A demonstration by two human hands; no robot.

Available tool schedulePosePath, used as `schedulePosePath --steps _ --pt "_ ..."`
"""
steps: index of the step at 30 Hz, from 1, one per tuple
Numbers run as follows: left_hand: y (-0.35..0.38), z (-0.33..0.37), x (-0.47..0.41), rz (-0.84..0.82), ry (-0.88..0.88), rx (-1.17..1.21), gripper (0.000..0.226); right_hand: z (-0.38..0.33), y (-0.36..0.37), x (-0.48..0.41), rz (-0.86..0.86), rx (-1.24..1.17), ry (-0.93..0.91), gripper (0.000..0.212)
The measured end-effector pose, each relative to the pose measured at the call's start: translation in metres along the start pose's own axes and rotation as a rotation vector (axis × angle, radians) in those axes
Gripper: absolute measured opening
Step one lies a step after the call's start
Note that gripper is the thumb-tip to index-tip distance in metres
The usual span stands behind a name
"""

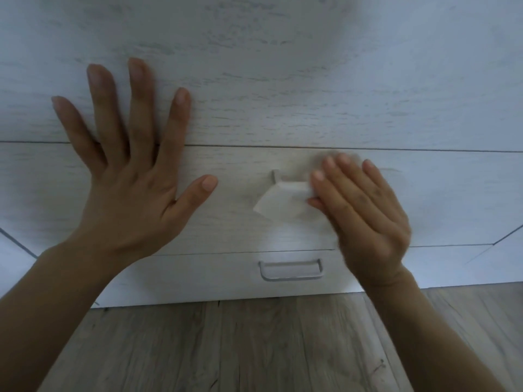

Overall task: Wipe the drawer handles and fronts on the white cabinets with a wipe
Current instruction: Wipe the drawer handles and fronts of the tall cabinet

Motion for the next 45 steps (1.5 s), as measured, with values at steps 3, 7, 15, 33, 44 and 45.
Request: schedulePosePath --steps 3,7,15,33,44,45 --pt "0.001 0.000 -0.002 0.014 -0.020 -0.006 0.067 0.000 0.000 -0.002 0.013 -0.014 -0.018 0.025" --pt "-0.001 0.001 -0.002 0.028 0.002 -0.025 0.068 -0.030 0.019 -0.025 0.032 -0.078 -0.109 0.024" --pt "-0.002 0.000 -0.001 0.004 -0.011 -0.037 0.068 0.009 -0.006 0.005 -0.089 -0.034 -0.107 0.042" --pt "0.051 0.015 0.084 -0.180 0.050 -0.101 0.067 -0.017 -0.018 0.105 -0.040 -0.165 0.577 0.019" --pt "0.078 0.002 0.078 -0.120 0.064 -0.131 0.073 -0.060 0.059 0.142 -0.433 -0.209 0.166 0.027" --pt "0.079 0.001 0.078 -0.122 0.062 -0.119 0.073 -0.061 0.060 0.139 -0.415 -0.193 0.165 0.026"
Point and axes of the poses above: each hand's wrist, its own x-axis away from the middle knuckle, its own y-axis out of the palm, z = x × y, the point moved 5 cm from there along -x, towards the middle knuckle, and after that the axes turned 12 degrees about -z, right-handed, at the moved point
